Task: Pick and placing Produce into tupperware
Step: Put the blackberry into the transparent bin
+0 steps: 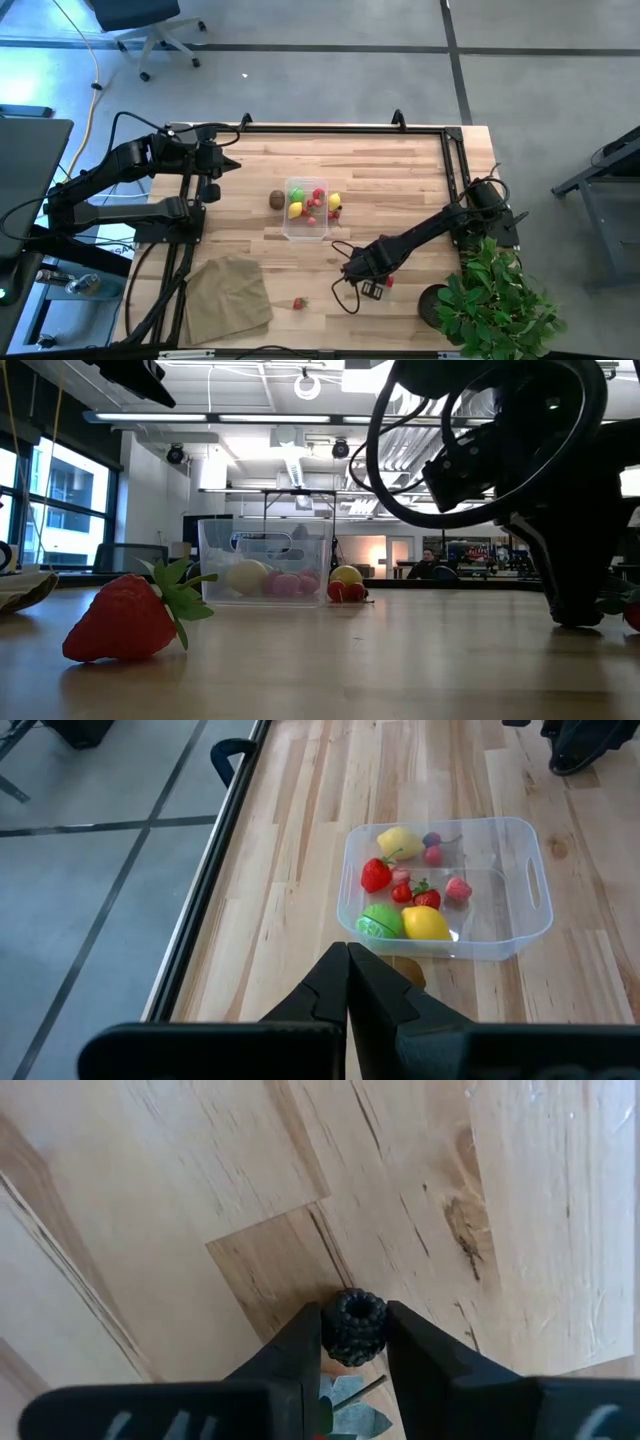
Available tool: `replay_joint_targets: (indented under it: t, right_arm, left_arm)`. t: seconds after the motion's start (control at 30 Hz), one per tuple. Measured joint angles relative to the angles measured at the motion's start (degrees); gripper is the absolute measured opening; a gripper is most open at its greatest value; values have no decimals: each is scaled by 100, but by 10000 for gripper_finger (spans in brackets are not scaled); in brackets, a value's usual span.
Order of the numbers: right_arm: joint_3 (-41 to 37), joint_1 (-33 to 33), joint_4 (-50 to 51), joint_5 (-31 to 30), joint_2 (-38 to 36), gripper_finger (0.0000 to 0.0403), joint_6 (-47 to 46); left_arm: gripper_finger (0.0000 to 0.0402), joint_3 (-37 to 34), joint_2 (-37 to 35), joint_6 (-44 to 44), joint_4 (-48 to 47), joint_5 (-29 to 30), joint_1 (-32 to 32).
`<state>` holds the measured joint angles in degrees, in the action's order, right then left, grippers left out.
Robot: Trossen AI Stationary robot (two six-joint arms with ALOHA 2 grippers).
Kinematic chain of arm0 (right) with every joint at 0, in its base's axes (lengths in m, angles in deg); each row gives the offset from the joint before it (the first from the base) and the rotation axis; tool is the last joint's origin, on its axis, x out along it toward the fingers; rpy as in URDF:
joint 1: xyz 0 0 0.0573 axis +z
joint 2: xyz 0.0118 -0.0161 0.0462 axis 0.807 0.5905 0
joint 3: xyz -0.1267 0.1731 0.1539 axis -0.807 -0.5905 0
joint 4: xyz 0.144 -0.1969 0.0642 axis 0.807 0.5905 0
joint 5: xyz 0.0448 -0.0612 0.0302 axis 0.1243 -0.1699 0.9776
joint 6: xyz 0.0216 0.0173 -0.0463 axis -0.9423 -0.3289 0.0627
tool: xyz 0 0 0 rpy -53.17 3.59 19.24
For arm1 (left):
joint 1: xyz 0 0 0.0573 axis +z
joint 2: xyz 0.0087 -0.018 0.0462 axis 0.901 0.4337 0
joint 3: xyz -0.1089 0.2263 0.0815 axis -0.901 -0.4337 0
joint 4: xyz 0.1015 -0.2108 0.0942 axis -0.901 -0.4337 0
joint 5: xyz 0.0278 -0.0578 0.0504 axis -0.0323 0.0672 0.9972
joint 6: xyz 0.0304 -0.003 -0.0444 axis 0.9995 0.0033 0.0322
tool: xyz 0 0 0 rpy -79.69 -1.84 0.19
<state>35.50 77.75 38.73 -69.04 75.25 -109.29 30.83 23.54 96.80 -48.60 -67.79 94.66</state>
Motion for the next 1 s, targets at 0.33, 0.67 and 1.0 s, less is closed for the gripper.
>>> replay_joint_targets:
  t: [0.33,0.67,1.0]
  right_arm:
    - [622,-133,395,-119,2,77,454]
    - [2842,-512,1388,-1196,2,78,1467]
    - [4645,-1460,686,-1402,0,78,2286]
  left_arm:
    - [1,0,-2,0,1,0,-1]
    - [1,0,-2,-2,1,-1,0]
    - [1,1,0,-1,1,0,0]
